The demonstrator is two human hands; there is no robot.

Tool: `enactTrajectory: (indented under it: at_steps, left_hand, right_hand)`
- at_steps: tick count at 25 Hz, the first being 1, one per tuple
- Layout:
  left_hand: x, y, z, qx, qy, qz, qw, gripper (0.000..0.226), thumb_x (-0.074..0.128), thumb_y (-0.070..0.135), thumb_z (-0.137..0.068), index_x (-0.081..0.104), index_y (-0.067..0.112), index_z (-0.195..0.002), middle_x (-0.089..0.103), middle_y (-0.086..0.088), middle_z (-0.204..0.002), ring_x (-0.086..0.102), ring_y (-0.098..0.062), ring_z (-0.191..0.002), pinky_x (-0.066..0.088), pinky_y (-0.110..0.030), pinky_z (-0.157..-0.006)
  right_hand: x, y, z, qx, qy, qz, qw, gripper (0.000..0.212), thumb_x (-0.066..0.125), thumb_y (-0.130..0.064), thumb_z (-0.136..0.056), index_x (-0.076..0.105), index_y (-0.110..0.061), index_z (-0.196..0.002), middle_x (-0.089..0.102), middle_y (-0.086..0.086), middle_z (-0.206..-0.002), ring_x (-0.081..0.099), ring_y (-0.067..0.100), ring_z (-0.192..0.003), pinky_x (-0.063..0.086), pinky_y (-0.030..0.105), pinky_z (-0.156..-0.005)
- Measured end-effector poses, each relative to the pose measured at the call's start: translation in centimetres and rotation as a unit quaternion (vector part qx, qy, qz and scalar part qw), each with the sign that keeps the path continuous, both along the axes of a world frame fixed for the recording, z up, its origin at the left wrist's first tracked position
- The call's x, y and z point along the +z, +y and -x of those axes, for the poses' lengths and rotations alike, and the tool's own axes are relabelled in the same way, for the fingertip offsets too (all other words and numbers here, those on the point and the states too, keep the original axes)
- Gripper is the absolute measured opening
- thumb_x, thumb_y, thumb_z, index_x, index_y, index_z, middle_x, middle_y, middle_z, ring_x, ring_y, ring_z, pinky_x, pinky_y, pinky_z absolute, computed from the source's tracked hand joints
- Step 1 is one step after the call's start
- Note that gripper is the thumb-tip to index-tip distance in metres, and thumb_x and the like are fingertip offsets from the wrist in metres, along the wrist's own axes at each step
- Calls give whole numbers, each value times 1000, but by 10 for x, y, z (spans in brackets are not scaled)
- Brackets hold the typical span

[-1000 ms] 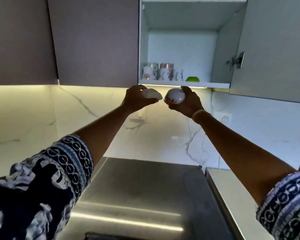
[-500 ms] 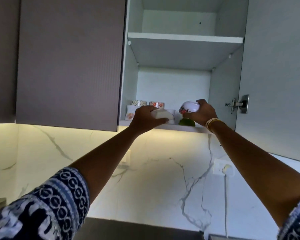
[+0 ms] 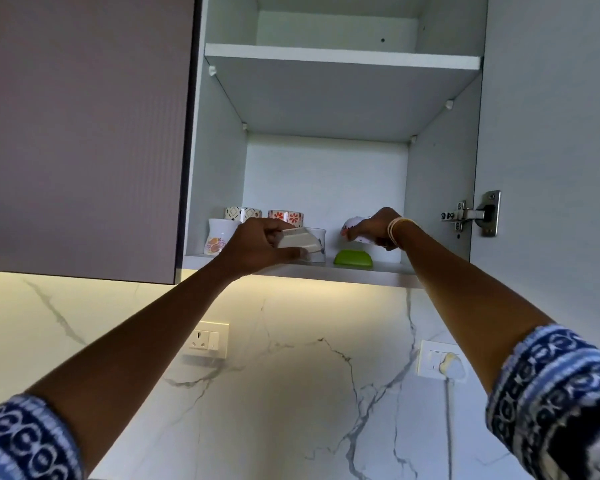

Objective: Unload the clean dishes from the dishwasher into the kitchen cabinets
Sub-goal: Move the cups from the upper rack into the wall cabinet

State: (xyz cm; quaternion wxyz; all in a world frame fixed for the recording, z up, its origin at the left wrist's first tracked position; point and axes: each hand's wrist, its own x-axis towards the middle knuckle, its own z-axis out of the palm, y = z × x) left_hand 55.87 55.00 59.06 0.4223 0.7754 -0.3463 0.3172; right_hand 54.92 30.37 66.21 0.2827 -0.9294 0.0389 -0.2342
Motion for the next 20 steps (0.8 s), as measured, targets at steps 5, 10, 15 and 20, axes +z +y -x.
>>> enactTrajectory:
  at_steps: [5, 10, 15, 20]
  left_hand:
    - [-3, 4, -3, -21, 14, 0, 1000, 51, 87, 33, -62, 68, 24, -108, 72, -2, -101, 69, -16, -92, 58, -38, -85]
    - [-2, 4, -1, -31, 23, 5, 999, 49, 86, 25, -65, 67, 22, -111, 72, 2, -100, 70, -13, -89, 58, -35, -86]
    - [-4, 2, 3, -29, 17, 2, 999, 45, 84, 28, -67, 65, 32, -107, 70, -17, -104, 67, -32, -89, 56, -41, -84]
    - [-2, -1, 4, -13, 19, -22, 999, 53, 85, 26, -67, 67, 17, -116, 70, -1, -106, 65, -2, -86, 53, -12, -75]
  right_hand:
    - [2, 24, 0, 59, 147, 74, 985, 32, 52, -14, -97, 42, -18, -67, 42, 3, -70, 38, 15, -59, 37, 16, -44]
    - [-3, 21, -56, 3, 166, 34, 985, 39, 84, -33, -65, 56, -11, -81, 63, 17, -114, 63, 32, -103, 51, 43, -95]
    - [-11, 14, -72, 24, 174, 17, 984, 46, 77, -47, -72, 58, -13, -96, 60, 11, -118, 60, 28, -106, 48, 37, -98]
    - [-5, 18, -46, 12, -128, -118, 985, 46, 67, -33, -83, 63, 5, -108, 62, 13, -96, 60, 29, -94, 46, 32, -78]
